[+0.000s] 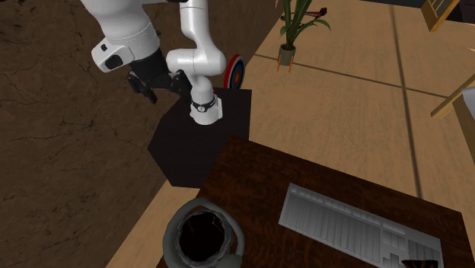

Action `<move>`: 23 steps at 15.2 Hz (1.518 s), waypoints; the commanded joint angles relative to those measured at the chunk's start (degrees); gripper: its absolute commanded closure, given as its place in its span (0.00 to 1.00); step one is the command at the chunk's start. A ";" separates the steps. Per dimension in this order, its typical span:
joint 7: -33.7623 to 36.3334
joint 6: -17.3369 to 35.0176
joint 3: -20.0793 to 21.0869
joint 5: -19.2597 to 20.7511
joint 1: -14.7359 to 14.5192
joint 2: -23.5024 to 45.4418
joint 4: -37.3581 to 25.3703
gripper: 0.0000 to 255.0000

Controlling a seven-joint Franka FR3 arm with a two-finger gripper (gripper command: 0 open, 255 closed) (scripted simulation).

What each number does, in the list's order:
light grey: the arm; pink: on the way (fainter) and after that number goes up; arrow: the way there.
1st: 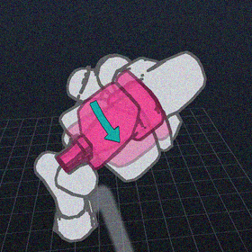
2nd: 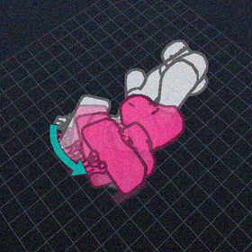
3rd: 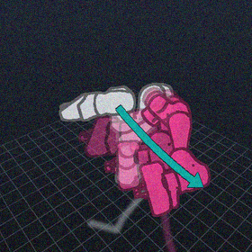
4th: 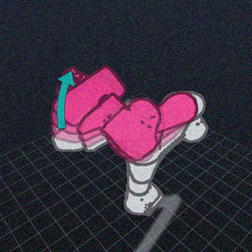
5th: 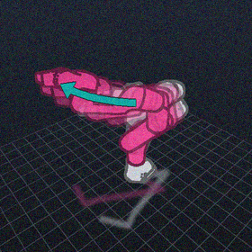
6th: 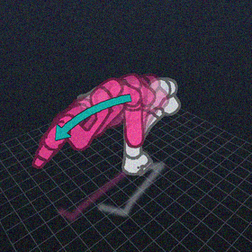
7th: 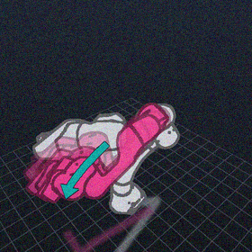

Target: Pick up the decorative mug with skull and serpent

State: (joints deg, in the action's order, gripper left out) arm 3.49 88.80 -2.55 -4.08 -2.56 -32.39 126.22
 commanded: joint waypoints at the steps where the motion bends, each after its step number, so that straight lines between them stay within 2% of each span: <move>1: -0.48 1.87 0.23 -0.13 -0.48 4.50 -2.84 0.00; 8: -2.05 6.31 1.09 -0.34 -1.82 19.54 -14.01 0.00; 14: -3.05 7.35 1.96 -0.19 -2.75 32.77 -26.72 0.00; 19: -3.61 5.98 2.71 0.27 -3.53 44.58 -40.33 0.00; 23: -3.91 2.86 3.28 0.87 -4.26 55.37 -54.59 0.00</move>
State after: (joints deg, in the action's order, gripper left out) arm -0.39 92.32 0.57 -3.38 -6.59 20.22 75.18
